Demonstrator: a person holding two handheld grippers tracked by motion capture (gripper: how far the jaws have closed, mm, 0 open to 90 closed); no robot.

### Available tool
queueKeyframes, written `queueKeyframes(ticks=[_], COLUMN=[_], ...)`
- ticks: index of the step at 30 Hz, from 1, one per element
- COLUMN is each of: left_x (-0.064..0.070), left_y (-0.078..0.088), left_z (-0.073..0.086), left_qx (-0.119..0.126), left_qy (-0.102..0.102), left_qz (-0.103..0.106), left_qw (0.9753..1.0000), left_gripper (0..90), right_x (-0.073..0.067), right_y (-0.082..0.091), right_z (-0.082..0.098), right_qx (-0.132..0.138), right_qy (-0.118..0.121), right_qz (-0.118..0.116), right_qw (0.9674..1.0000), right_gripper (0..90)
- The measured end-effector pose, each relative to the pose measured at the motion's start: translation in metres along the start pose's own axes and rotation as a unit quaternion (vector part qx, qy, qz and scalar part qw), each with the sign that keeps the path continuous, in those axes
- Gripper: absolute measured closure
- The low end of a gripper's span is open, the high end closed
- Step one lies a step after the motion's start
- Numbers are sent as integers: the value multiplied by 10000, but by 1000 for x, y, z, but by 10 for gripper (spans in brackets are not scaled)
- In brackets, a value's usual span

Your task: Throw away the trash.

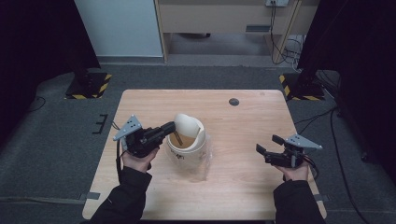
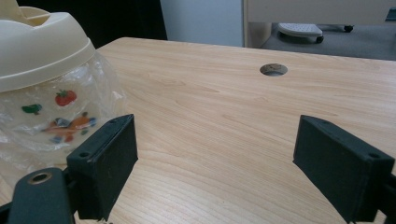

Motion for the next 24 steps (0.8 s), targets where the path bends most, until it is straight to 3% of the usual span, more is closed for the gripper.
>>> queueKeyframes(ticks=[4, 9, 15, 18, 21, 23, 24], left_x=[-3, -2, -2, -12, -25, -35, -41], left_y=[-6, -2, 28, 52, 70, 82, 88], left_z=[13, 15, 22, 38, 51, 61, 68], left_qx=[-193, -197, -325, -458, -523, -634, -758], left_qy=[57, 104, 34, 80, 486, 596, 699], left_qz=[12, -40, -311, -653, -847, -1092, -1226], left_qw=[9998, 9997, 9990, 9968, 9938, 9902, 9871], left_gripper=[824, 699, 567, 457, 355, 321, 306], right_x=[1, 2, 5, 10, 15, 19, 20], right_y=[0, 0, -1, -2, -4, -5, -6], right_z=[1, 2, 6, 10, 16, 21, 22], right_qx=[-25, -34, -118, -221, -319, -434, -459], right_qy=[-2, -1, -16, -57, -77, -88, -94], right_qz=[5, 14, 91, 175, 250, 319, 340], right_qw=[10000, 10000, 9999, 9996, 9991, 9985, 9983], right_gripper=[136, 134, 125, 114, 93, 86, 83])
Point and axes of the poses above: each handheld gripper's, and its own axes: y roughly backward along the jaws, z roughly out of its underside, x roughly to its right, the point moved 6 cm from there along -y, roughly forward along the jaws, and after that the axes turned 11 degrees about z, right-handed, at the moved point
